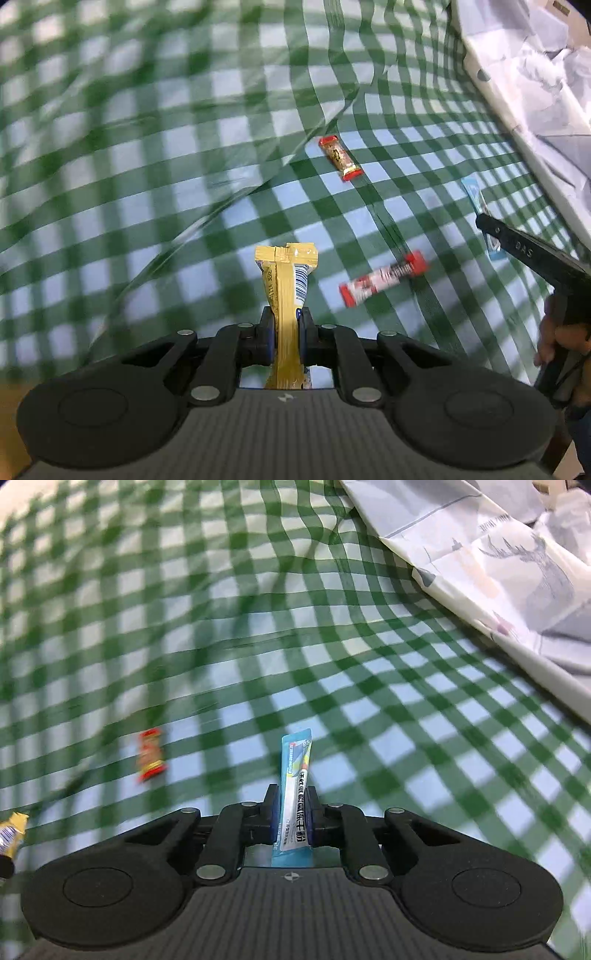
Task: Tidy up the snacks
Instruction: 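Carry the yellow bar and blue stick pack over the box with both tools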
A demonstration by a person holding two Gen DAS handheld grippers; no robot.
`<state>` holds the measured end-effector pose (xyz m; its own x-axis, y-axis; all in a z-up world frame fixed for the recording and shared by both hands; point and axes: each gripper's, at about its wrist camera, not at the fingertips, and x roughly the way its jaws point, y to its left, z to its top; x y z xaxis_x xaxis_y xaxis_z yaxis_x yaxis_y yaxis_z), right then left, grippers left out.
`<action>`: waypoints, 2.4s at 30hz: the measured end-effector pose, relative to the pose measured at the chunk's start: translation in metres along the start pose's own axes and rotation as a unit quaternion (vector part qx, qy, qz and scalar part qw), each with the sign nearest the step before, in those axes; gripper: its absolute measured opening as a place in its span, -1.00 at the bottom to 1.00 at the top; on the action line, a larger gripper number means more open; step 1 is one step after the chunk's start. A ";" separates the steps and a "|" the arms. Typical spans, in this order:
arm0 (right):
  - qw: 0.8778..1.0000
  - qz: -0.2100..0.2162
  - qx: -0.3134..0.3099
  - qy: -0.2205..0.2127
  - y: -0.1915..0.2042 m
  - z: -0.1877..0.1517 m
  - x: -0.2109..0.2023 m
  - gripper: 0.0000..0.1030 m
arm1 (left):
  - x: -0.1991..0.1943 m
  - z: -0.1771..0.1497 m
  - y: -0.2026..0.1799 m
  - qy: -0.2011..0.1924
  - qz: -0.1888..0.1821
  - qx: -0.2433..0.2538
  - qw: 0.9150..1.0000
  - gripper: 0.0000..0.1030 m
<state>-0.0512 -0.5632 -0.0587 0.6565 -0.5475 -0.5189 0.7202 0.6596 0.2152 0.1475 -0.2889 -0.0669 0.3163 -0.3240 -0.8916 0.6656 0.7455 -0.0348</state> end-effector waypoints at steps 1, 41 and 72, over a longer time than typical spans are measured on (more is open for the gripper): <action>1.000 0.005 0.007 0.000 0.002 -0.002 -0.014 -0.73 | -0.019 -0.010 0.001 -0.010 0.007 -0.003 1.000 -0.75; 0.943 0.288 -0.167 -0.012 0.226 -0.178 -0.494 -0.73 | -0.415 -0.387 0.088 -0.173 0.087 -0.175 0.965 -0.75; 0.938 0.276 -0.211 0.017 0.259 -0.181 -0.469 -0.73 | -0.395 -0.376 0.129 -0.140 0.105 -0.222 0.959 -0.75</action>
<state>-0.2133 -0.0427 0.0910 0.8906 -0.0512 -0.4519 0.1156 0.9865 0.1160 -0.1460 0.1545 0.1108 0.6220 -0.2372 -0.7462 0.2342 0.9657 -0.1118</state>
